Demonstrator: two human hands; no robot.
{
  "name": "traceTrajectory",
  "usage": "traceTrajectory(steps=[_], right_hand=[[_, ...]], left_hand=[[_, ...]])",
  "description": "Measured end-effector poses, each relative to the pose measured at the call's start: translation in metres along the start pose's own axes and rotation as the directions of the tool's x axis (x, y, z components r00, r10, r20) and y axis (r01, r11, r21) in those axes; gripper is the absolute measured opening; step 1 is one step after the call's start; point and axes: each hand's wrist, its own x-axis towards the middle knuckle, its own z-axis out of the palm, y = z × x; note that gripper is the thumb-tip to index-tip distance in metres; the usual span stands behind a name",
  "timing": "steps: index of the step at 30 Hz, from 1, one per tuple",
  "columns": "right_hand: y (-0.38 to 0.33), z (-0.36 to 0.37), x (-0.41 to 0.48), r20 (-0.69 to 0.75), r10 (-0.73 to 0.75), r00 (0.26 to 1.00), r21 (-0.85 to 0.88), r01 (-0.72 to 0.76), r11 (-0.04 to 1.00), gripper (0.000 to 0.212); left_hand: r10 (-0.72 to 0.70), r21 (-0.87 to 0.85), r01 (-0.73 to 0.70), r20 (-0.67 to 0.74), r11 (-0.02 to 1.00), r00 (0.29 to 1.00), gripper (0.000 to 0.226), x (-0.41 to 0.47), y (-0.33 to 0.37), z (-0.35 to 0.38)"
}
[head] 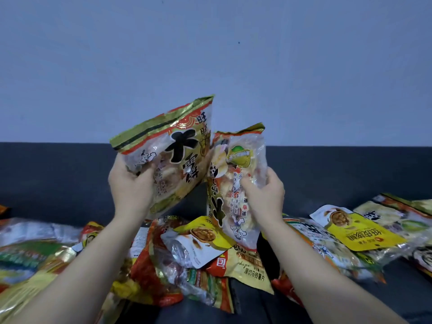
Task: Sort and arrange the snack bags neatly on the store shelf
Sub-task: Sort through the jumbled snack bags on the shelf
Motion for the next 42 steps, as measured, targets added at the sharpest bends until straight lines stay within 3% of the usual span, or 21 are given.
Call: traceTrajectory(steps=[5,9,12,14,15,18,22,26,29,31,33,37,39,42], right_hand=[[-0.005,-0.007,-0.002,-0.119,0.080,0.990,0.013,-0.079,0.997,0.019],[-0.005,-0.016,-0.019,-0.194,0.115,0.974,-0.047,-0.127,0.991,0.018],[-0.013,-0.025,-0.031,-0.155,0.108,0.982,-0.028,-0.113,0.993,0.022],[-0.024,-0.033,-0.036,-0.089,0.125,0.988,0.041,-0.122,0.992,0.023],[-0.029,-0.037,-0.037,-0.054,0.137,0.989,0.086,-0.132,0.987,0.018],[-0.038,-0.054,-0.041,0.047,0.190,0.981,0.202,-0.196,0.960,0.008],[-0.037,-0.082,-0.045,0.162,0.250,0.955,0.313,-0.290,0.905,0.018],[-0.030,-0.113,-0.043,0.214,0.297,0.931,0.401,-0.360,0.842,0.023],[-0.013,-0.142,-0.030,0.194,0.336,0.922,0.350,-0.385,0.854,0.027],[-0.002,-0.162,-0.020,0.216,0.356,0.909,0.292,-0.408,0.865,0.043],[0.010,-0.188,-0.007,0.258,0.415,0.873,0.264,-0.477,0.838,0.076],[0.028,-0.246,0.015,0.419,0.447,0.790,0.172,-0.553,0.816,0.105],[0.037,-0.274,0.026,0.413,0.426,0.805,0.117,-0.510,0.852,0.119],[0.055,-0.310,0.043,0.331,0.382,0.863,0.111,-0.438,0.892,0.116]], left_hand=[[-0.085,-0.282,0.063,-0.068,0.957,0.994,0.020,0.005,0.027,-0.011],[-0.160,-0.359,0.119,-0.087,0.926,0.983,0.021,0.019,0.031,-0.035],[-0.356,-0.519,0.360,0.112,0.775,0.928,0.020,0.020,0.028,-0.042],[-0.439,-0.543,0.541,0.319,0.642,0.840,0.046,0.011,0.028,-0.037],[-0.444,-0.506,0.590,0.390,0.629,0.807,0.050,0.004,0.026,-0.032],[-0.478,-0.421,0.699,0.519,0.579,0.708,0.068,-0.021,0.020,-0.012],[-0.429,-0.352,0.792,0.694,0.499,0.579,0.053,-0.043,0.014,0.011],[-0.392,-0.278,0.832,0.781,0.479,0.486,0.098,-0.062,0.019,0.044],[-0.416,-0.280,0.838,0.767,0.469,0.489,0.057,-0.078,0.029,0.079],[-0.464,-0.277,0.852,0.742,0.444,0.483,0.040,-0.090,0.033,0.106],[-0.493,-0.278,0.857,0.724,0.433,0.483,0.036,-0.104,0.040,0.134],[-0.547,-0.266,0.849,0.669,0.456,0.503,0.024,-0.131,0.052,0.194],[-0.568,-0.271,0.860,0.659,0.432,0.493,0.026,-0.145,0.059,0.222],[-0.573,-0.268,0.875,0.672,0.403,0.470,0.032,-0.165,0.068,0.261]])
